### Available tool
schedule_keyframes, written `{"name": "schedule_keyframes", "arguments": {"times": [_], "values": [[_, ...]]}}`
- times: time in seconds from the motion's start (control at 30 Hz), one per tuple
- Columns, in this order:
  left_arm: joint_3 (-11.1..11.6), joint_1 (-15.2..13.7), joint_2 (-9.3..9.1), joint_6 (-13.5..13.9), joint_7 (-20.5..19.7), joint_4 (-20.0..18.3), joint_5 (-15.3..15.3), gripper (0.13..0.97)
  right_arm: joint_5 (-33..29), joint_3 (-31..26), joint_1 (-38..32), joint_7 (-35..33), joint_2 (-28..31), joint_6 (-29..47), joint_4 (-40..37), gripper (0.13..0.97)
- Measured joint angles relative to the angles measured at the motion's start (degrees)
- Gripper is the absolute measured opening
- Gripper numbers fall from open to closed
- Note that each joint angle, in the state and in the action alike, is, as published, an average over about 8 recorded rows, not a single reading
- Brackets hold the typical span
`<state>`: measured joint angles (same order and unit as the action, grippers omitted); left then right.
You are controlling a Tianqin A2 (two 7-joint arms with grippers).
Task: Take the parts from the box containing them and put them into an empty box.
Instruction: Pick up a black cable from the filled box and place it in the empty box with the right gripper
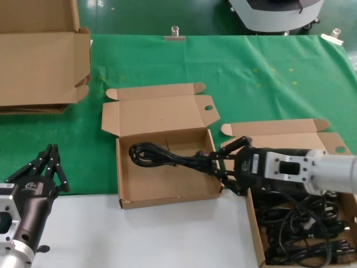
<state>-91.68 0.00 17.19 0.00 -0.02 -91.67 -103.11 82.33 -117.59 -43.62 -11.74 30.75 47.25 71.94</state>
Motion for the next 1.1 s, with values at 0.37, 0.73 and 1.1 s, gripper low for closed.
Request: {"name": "schedule_keyframes", "arguments": {"times": [0.37,0.73,1.1], "values": [[0.0,0.0,0.0,0.0,0.0,0.0,0.0,0.172,-1.9,-2.1,-3.2,-4.7,-6.3,-2.8,-11.5,0.207],[0.0,0.0,0.0,0.0,0.0,0.0,0.0,0.172,-1.4,-1.6,-4.5,-9.8,-9.4,-5.7,-19.1,0.206],[0.0,0.0,0.0,0.0,0.0,0.0,0.0,0.172,-0.8,-1.2,-4.2,-11.9,-10.8,-7.1,-21.1,0.228]]}}
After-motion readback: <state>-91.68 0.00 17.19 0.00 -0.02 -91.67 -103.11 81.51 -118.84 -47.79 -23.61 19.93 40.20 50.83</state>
